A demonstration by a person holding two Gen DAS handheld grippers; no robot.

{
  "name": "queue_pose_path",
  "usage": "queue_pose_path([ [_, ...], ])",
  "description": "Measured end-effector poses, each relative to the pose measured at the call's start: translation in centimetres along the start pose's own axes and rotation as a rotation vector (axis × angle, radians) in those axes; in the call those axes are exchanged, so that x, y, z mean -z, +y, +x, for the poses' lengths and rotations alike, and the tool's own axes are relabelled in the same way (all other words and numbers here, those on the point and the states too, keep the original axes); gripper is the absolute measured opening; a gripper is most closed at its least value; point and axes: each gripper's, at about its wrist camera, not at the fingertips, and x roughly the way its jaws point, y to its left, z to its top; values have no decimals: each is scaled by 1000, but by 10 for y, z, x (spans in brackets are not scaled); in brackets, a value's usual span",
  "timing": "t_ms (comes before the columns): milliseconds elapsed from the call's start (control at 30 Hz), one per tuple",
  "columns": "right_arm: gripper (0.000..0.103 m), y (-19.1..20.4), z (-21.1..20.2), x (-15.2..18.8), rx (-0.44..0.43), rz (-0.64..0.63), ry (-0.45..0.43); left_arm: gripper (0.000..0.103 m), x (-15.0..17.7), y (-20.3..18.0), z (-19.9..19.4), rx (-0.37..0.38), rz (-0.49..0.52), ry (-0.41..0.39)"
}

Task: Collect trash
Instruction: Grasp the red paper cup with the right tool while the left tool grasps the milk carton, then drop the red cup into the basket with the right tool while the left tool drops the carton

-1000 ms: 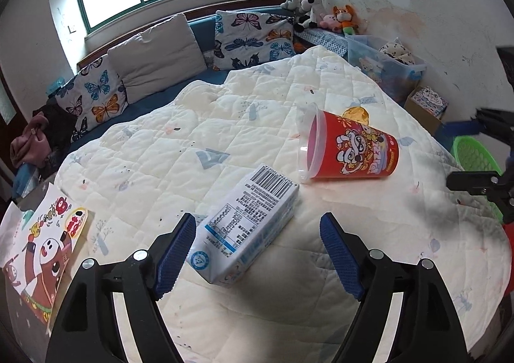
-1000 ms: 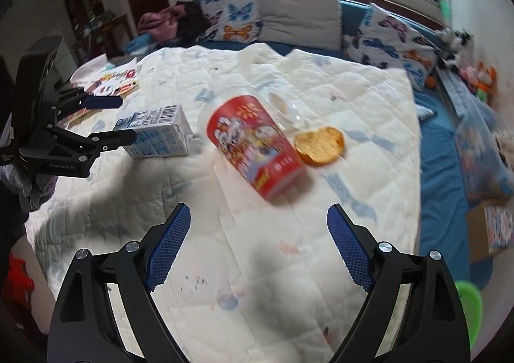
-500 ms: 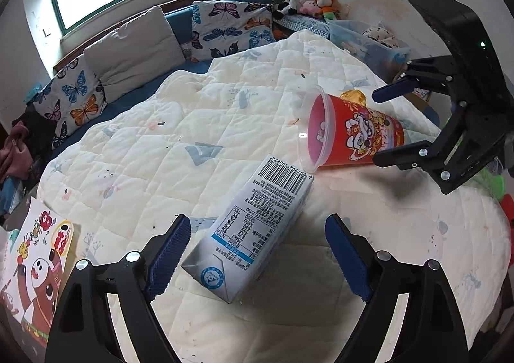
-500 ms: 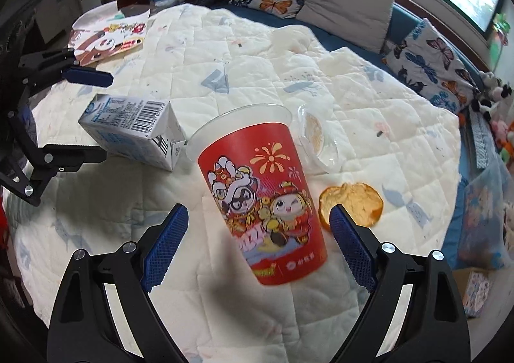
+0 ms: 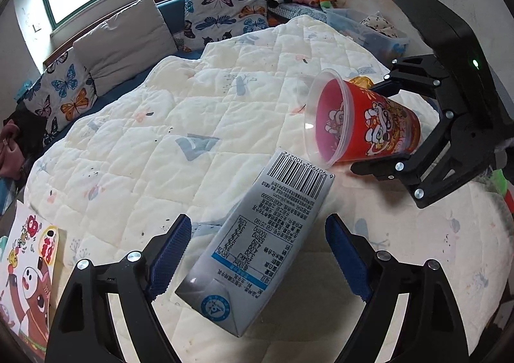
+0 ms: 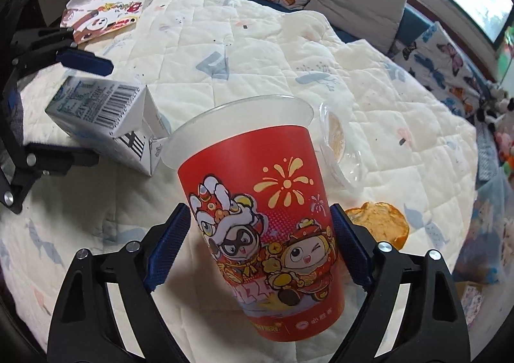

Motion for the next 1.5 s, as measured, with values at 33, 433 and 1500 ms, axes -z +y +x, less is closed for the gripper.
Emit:
queue_pose_path([
  [33, 80, 1, -1, 1, 6, -2, -2, 81, 0, 0, 2, 3, 0, 3],
  [433, 78, -3, -42, 28, -35, 125, -66, 47, 8, -7, 6, 19, -23, 18],
  [1500, 77, 84, -209, 256, 40, 338, -378, 47, 31, -154, -64, 181, 51, -110],
])
